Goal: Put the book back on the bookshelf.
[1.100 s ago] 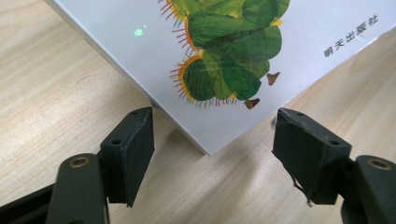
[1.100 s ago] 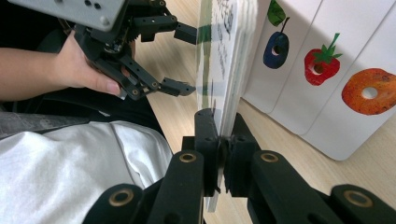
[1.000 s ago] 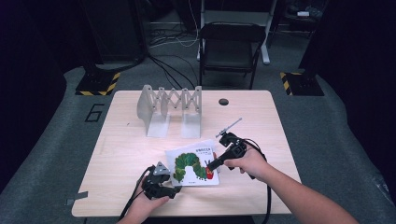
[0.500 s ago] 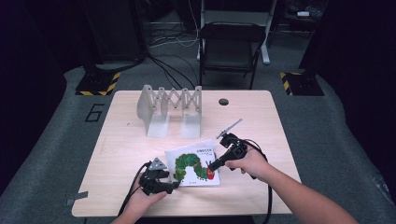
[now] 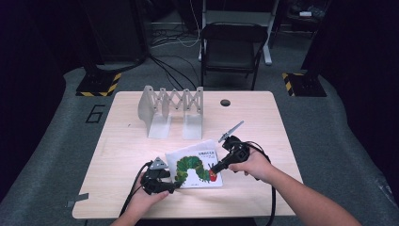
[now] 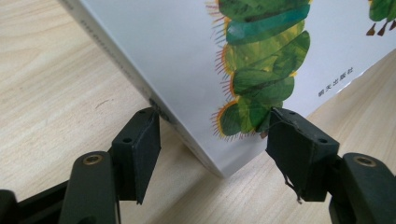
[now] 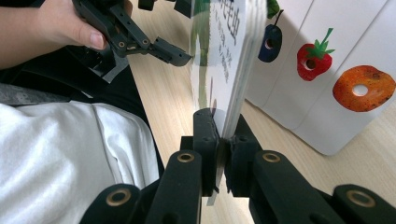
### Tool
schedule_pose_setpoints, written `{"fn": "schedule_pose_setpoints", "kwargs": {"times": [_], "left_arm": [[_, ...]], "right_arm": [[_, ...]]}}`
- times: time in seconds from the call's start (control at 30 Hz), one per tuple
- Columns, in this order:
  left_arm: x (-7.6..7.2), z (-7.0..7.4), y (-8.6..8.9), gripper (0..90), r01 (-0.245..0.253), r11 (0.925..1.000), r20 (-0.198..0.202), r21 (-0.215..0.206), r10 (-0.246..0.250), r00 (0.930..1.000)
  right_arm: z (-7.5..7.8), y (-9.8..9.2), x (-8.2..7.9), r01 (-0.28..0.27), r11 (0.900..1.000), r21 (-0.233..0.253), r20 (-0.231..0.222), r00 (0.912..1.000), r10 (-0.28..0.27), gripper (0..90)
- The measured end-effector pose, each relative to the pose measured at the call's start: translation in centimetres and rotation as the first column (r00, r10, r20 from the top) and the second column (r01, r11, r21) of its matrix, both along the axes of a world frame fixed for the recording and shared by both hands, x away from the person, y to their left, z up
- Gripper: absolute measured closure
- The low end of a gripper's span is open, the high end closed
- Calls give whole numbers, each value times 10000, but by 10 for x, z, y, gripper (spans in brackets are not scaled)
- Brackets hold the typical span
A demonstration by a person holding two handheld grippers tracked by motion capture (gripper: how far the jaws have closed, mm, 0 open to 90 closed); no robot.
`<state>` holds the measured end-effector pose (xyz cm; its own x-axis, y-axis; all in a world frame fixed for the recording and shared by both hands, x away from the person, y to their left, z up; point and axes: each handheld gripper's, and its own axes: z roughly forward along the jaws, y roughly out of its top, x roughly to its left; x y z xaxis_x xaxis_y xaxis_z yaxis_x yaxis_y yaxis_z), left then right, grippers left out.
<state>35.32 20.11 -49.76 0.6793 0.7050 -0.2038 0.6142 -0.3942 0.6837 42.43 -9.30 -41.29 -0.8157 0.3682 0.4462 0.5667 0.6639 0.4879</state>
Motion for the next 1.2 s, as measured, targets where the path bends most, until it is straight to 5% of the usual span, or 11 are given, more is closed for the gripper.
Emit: {"fn": "schedule_pose_setpoints", "kwargs": {"times": [0.47, 0.9, 1.2], "left_arm": [[10, 4, 5, 369, -93, 9985, -124, -534, 86, 9999], [19, 14, 8, 412, -225, 9997, -27, -63, 224, 9997], [17, 15, 10, 425, -268, 9994, 397, 215, 259, 9989]], "right_arm": [[-2, 0, 1, -139, 9998, -152, 261, 9996, 143, 846], [-3, 3, 2, -400, 9968, -686, 959, 9943, 465, 840], [-6, 7, 1, -396, 9959, -814, 1187, 9917, 491, 831]]}}
